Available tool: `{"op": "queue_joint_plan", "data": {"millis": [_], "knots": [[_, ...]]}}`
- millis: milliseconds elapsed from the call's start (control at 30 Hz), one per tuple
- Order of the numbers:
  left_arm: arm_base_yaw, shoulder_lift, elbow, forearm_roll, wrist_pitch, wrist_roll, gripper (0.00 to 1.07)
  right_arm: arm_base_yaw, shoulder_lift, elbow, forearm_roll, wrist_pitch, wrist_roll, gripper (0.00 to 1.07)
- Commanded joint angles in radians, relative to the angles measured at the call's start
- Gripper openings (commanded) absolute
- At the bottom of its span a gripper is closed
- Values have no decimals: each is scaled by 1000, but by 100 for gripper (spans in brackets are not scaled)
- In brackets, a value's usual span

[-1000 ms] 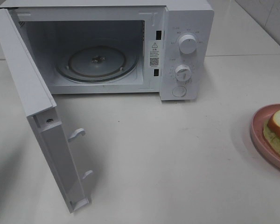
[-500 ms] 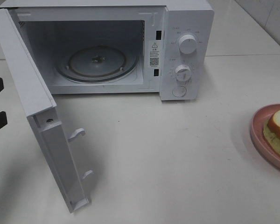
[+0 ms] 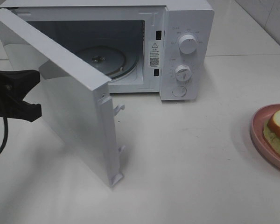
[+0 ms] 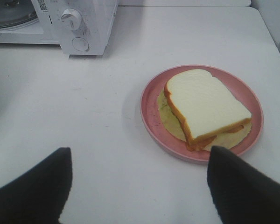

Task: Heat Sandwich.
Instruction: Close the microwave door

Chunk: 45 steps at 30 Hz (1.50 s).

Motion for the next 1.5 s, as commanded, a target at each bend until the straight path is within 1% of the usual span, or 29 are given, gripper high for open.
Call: {"op": "queue_joint_plan", "data": {"millis": [33, 67, 100, 133, 200, 233, 300, 367, 400, 433, 500, 533, 567, 633, 700, 733, 867, 900, 1000, 1033, 1067, 1133, 1200, 1233, 1333, 1433, 1500], "knots": [[-43, 40, -49, -25, -15, -9, 0, -5, -27, 2, 4, -7, -12, 76], [-43, 40, -49, -25, -15, -9, 0, -5, -27, 2, 4, -7, -12, 76], [-54, 54, -60, -44, -15, -9, 0, -5, -27, 2, 4, -7, -12, 76], [-78, 82, -91, -83, -15, -7, 0, -5, -27, 2, 4, -7, -12, 76], [-100, 105, -119, -116, -15, 3, 0, -5, -27, 2, 4, -7, -12, 76], [-100, 105, -119, -116, -15, 3, 0, -5, -27, 2, 4, -7, -12, 76], [-137, 139, -162, -176, -15, 40, 0, -5, -27, 2, 4, -7, -12, 76], [-165, 161, -187, -215, -15, 71, 0, -5, -27, 2, 4, -7, -12, 76], [-165, 161, -187, -215, -15, 71, 0, -5, -27, 2, 4, -7, -12, 76], [-190, 185, -211, -274, -15, 99, 0, -5, -27, 2, 4, -7, -12, 76], [-215, 205, -238, -334, -15, 129, 0, -5, -27, 2, 4, -7, -12, 76], [-240, 227, -262, -384, -15, 164, 0, -5, -27, 2, 4, -7, -12, 76], [-240, 227, -262, -384, -15, 164, 0, -5, -27, 2, 4, -7, -12, 76], [-262, 250, -286, -426, -15, 196, 0, -5, -27, 2, 4, -7, -12, 76], [-282, 272, -314, -460, -15, 213, 0, -5, -27, 2, 4, -7, -12, 76], [-282, 272, -314, -460, -15, 213, 0, -5, -27, 2, 4, -7, -12, 76], [-315, 338, -401, -520, -15, 215, 0, -5, -27, 2, 4, -7, -12, 76], [-315, 338, -401, -520, -15, 215, 0, -5, -27, 2, 4, -7, -12, 76], [-323, 373, -452, -540, -12, 218, 0, -5, -27, 2, 4, -7, -12, 76], [-323, 391, -487, -540, -1, 218, 0, -5, -27, 2, 4, -7, -12, 76], [-323, 391, -487, -540, -1, 218, 0, -5, -27, 2, 4, -7, -12, 76], [-323, 407, -517, -544, 10, 218, 0, -5, -27, 2, 4, -7, -12, 76], [-323, 422, -548, -561, 16, 235, 0, -5, -27, 2, 4, -7, -12, 76], [-323, 422, -548, -561, 16, 235, 0, -5, -27, 2, 4, -7, -12, 76], [-323, 442, -596, -583, 22, 248, 0, -5, -27, 2, 4, -7, -12, 76], [-323, 455, -619, -594, 28, 259, 0, -5, -27, 2, 4, -7, -12, 76], [-323, 476, -652, -602, 46, 259, 0, -5, -27, 2, 4, -7, -12, 76]]}}
